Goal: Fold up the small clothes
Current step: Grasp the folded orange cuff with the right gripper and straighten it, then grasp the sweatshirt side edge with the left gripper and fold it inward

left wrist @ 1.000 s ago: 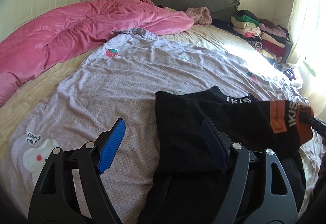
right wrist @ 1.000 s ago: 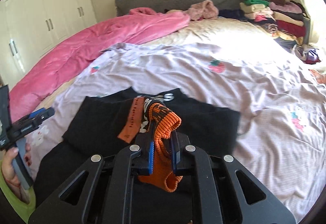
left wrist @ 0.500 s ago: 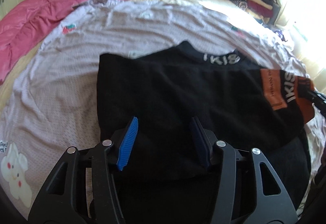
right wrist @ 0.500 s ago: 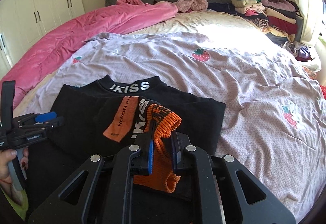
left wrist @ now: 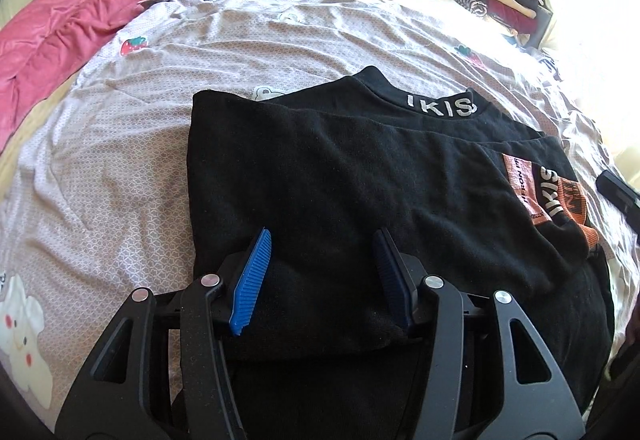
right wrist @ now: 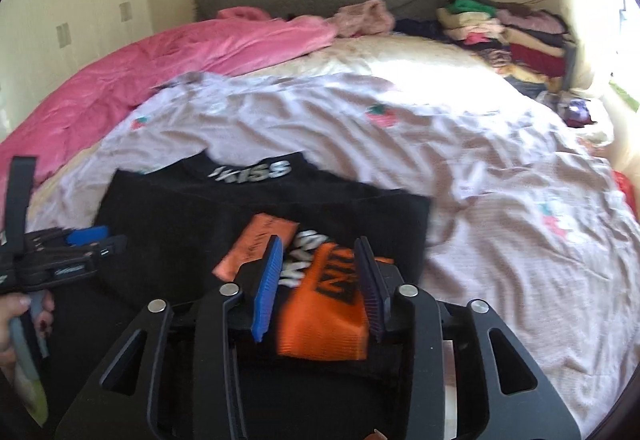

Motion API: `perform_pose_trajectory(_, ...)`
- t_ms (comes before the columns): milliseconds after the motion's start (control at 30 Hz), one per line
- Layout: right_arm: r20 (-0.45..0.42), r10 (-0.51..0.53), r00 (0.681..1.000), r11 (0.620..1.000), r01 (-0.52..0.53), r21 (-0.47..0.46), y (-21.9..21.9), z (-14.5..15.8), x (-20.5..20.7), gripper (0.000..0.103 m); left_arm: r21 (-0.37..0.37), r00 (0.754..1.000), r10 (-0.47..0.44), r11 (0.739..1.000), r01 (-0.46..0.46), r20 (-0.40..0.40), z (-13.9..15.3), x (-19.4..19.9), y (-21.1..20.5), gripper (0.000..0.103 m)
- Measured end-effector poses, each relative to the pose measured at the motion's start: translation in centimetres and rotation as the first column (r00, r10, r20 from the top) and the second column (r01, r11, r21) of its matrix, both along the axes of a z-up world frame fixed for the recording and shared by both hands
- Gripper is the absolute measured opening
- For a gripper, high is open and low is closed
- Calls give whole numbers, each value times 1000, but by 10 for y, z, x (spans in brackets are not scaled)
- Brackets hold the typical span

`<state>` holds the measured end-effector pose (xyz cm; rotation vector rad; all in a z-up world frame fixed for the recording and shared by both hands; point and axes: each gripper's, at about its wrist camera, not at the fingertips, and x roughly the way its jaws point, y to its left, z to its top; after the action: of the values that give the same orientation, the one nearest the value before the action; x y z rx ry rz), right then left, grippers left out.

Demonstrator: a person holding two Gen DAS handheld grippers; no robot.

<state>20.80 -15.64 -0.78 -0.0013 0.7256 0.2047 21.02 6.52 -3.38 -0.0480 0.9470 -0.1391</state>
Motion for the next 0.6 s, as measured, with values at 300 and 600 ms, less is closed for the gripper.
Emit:
perform_pose_trajectory(300,-175,60,983,997,-66,-29,23,-45,19,38,-14,1000,-1,1000,1,1,1,0,2,46)
perform_pose_trajectory(600,-138,63,988,998,-63,7,20,-36,4,38,-37,1000,-2,999,3,21,11,-9,5,46)
